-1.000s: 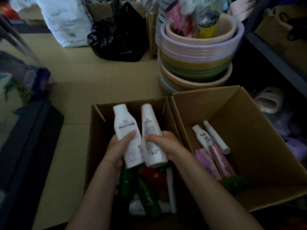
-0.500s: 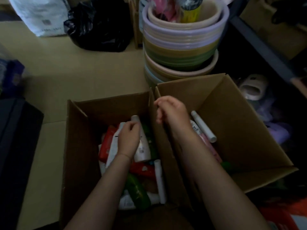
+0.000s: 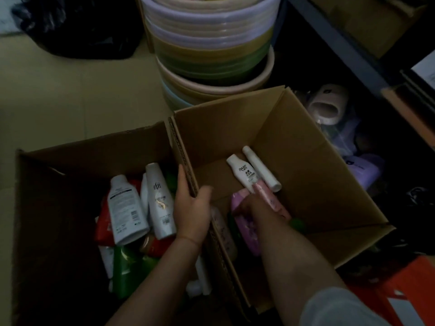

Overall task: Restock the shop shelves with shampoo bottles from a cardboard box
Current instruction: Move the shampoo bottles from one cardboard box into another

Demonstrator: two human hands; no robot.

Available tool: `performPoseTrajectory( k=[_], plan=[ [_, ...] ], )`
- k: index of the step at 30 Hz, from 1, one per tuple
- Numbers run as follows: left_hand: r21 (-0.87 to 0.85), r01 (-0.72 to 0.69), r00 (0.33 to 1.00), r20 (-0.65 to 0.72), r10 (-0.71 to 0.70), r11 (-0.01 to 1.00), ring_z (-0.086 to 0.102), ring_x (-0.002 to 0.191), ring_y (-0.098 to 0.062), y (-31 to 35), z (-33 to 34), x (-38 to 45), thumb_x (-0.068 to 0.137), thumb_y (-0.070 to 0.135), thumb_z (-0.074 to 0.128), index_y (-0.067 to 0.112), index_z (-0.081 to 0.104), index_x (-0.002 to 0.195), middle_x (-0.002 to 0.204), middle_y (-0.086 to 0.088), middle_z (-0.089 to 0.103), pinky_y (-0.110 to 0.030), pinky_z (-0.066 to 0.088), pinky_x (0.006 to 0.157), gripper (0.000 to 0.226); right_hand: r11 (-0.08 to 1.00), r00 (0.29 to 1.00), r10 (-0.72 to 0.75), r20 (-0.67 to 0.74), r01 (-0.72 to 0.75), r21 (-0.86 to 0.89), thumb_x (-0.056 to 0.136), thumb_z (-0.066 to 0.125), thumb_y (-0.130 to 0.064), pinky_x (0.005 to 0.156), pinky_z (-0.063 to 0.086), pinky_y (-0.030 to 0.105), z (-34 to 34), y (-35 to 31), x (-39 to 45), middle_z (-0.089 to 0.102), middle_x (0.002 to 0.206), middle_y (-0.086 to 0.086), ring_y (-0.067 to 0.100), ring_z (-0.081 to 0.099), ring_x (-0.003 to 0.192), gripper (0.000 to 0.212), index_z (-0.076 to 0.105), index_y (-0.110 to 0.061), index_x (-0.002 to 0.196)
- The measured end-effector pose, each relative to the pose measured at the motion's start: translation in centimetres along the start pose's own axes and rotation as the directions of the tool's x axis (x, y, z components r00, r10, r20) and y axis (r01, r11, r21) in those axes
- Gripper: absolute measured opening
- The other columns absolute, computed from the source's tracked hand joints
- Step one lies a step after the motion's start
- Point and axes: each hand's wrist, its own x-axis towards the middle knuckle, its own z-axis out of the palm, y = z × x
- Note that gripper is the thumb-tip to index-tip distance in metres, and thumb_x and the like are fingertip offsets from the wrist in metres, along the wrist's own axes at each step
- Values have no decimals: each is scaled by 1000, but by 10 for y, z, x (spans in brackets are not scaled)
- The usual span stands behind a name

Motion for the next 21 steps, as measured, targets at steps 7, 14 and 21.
performPoseTrajectory(
  k=[7, 14, 21],
  plan=[
    [-31, 2, 999, -35, -3, 1000, 61, 116, -15, -10, 6, 6, 73, 38, 56, 48, 29, 150, 136, 4, 60, -48, 49, 102, 82, 1000, 998, 3, -65, -2, 14, 41, 96, -51, 98, 46, 34, 6, 24, 55, 34, 156, 16, 30, 45, 135, 148, 15, -3, 155],
    [-13, -19, 998, -57, 18, 1000, 66, 92, -8, -10, 12, 7, 71, 41, 54, 48, 26, 152, 126, 2, 65, -44, 54, 93, 85, 997, 996, 27, 83, -21, -76, 45, 93, -58, 95, 48, 45, -14, 26, 67, 46, 148, 15, 34, 53, 124, 139, 22, -5, 153],
    [18, -9, 996, -86, 10, 1000, 60, 116, -18, -11, 19, 7, 63, 51, 52, 49, 24, 150, 137, 9, 58, -46, 49, 101, 91, 998, 998, -56, -35, 56, 4, 40, 95, -56, 105, 44, 44, 0, 38, 59, 33, 157, 13, 31, 45, 135, 154, 4, -9, 156]
  ],
)
